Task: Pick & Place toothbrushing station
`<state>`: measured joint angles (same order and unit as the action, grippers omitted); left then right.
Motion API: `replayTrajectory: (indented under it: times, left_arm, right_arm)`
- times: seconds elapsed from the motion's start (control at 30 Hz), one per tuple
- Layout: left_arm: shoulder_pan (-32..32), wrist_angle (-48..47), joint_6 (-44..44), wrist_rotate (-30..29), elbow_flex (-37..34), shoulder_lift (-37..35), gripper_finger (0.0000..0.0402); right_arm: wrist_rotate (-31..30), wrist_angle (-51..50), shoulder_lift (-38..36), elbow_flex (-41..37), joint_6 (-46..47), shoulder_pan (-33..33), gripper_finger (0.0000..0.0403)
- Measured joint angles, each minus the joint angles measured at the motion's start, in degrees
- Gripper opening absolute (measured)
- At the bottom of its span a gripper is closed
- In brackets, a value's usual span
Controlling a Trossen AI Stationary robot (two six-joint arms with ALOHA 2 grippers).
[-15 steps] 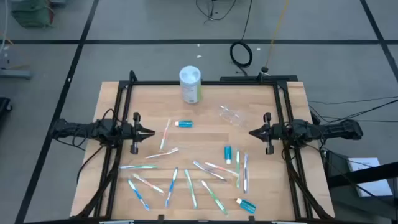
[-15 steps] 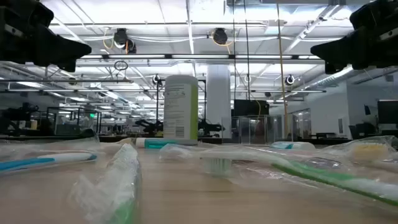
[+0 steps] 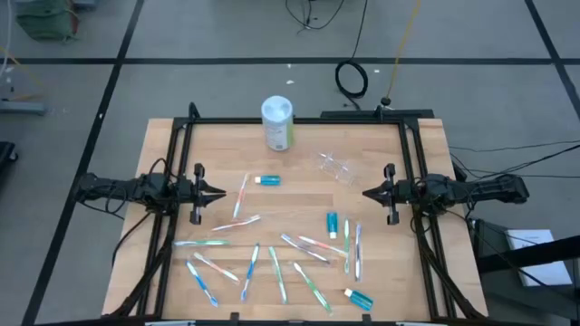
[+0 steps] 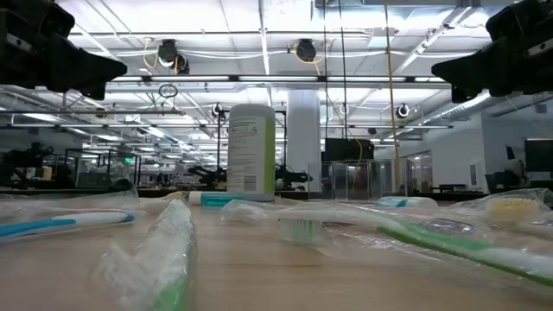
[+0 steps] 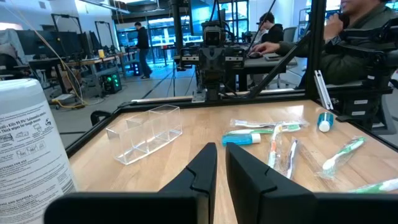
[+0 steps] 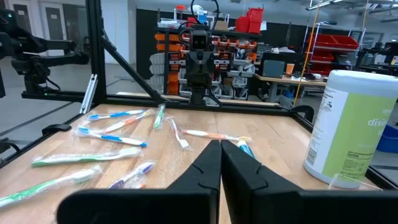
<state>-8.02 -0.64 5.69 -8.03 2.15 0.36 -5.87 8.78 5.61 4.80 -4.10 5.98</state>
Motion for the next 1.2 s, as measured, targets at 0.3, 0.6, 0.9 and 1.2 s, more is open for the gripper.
replayTrajectory:
  times: [0.3,0.6,0.9,1.2]
  left_arm:
    - [-0.02,0.0,0.0,0.02,-0.01,0.0,0.0042]
    - [-0.02,1.51,-3.03,0.05,0.0,0.0,0.0042]
    - [-0.01,-1.52,-14.68,3.32,0.13,0.02,0.0042]
    - [-0.02,-19.33,-19.79,3.72,12.98,11.36,0.0042]
  right_arm:
    - [-0.02,-0.02,-0.01,0.0,-0.01,0.01,0.0002]
    - [0.0,0.0,0.0,-0.02,-0.02,0.02,0.0002]
    - [0.0,0.0,0.0,-0.02,-2.71,0.01,0.0002]
    - [-0.02,0.02,-0.01,-0.02,-7.48,0.02,0.0002]
